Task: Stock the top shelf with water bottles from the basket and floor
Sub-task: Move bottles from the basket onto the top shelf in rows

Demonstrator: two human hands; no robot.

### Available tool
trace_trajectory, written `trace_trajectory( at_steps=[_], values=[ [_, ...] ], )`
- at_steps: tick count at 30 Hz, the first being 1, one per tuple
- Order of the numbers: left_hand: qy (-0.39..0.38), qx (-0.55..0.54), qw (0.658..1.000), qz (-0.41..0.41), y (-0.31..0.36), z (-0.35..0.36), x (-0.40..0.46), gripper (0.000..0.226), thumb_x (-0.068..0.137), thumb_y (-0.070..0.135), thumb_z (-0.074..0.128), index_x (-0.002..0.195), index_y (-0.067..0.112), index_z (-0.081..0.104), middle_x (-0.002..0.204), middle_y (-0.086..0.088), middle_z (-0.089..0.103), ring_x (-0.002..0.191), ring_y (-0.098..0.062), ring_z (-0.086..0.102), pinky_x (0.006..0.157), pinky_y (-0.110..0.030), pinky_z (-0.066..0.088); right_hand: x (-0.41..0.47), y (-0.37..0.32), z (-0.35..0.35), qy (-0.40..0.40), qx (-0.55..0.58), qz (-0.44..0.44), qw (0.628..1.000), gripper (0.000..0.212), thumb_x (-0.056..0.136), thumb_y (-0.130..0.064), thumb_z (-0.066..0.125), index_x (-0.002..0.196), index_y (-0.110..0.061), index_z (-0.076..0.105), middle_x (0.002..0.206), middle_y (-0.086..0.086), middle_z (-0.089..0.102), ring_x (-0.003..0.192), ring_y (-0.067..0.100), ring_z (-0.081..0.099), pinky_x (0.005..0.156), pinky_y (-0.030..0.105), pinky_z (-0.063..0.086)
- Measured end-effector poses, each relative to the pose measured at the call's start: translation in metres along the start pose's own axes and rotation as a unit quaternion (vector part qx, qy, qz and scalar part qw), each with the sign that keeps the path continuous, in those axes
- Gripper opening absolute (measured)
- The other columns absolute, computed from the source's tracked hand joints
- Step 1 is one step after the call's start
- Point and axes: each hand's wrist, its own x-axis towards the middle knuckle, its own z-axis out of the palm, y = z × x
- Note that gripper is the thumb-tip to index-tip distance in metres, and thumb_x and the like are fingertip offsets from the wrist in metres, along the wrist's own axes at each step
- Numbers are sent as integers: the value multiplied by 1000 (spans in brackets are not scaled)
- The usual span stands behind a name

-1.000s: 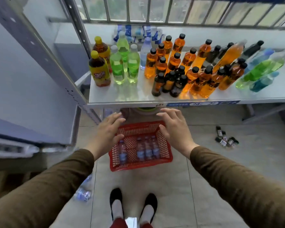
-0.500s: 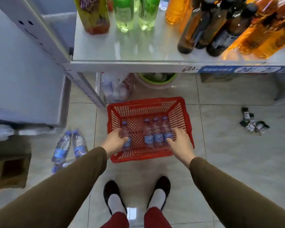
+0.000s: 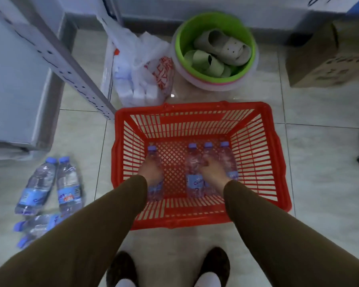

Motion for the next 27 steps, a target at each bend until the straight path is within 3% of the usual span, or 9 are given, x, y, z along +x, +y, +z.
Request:
trace_trajectory(
  at_steps=[3,6,10,14,16,18,21,24,27],
  values=[
    [21,27,999,11,1,18,13,37,102,23,46,136,8,45,128,-15,60,115,-35,60,101,-45,49,33,1,18,-5,-34,-16,999,34,101,-22,53,132,-9,57,122,13,67,106,36,67,86,44,57],
    [45,75,996,2,-3,25,31,49,102,31,41,147,14,33,145,-13,45,132,-36,46,114,-48,35,61,-2,31,30,-73,-36,996,35,102,-27,45,129,-9,60,119,15,69,111,39,66,91,42,53],
    [-5,154,988,9,-8,18,54,42,103,27,43,142,13,45,145,-12,49,135,-34,44,114,-44,36,81,-7,38,33,-94,-49,994,41,102,-32,45,136,-15,58,125,16,70,113,38,66,96,46,55],
    [-49,19,999,-9,-29,24,83,63,77,45,73,133,24,53,129,-3,63,115,-25,62,98,-41,53,118,17,41,-15,-116,-53,992,58,76,-46,58,125,-15,63,112,11,73,103,35,71,90,51,60],
    [-81,-66,995,-11,-28,24,79,76,62,53,82,128,28,54,121,3,67,105,-19,66,91,-39,57,106,6,38,-46,-129,-41,990,48,79,-45,64,112,-10,67,107,11,74,101,33,72,90,50,61],
    [-108,-120,987,-10,-20,24,72,57,71,35,87,118,25,56,111,5,67,101,-16,64,89,-33,55,96,-3,38,-63,-113,-36,991,30,92,-29,68,114,-10,63,114,12,72,105,33,69,97,50,58],
    [-148,-170,974,-26,-17,27,73,50,76,22,86,119,24,61,117,1,68,107,-22,66,90,-39,57,94,-6,38,-88,-91,-30,992,41,95,-26,71,131,-10,59,129,11,68,116,33,66,104,49,54],
    [-174,-198,964,-37,-18,29,73,39,82,17,80,115,24,60,109,3,67,94,-15,64,67,-27,52,98,-6,37,-111,-78,-18,991,36,95,-21,73,127,-9,61,128,13,69,117,33,66,105,49,53],
    [-173,-205,963,-25,-18,30,72,32,83,11,79,108,24,63,109,0,68,98,-18,65,69,-26,52,103,-4,40,-110,-41,2,993,43,85,-23,82,120,-8,63,122,12,72,110,32,70,100,50,57]
  ],
)
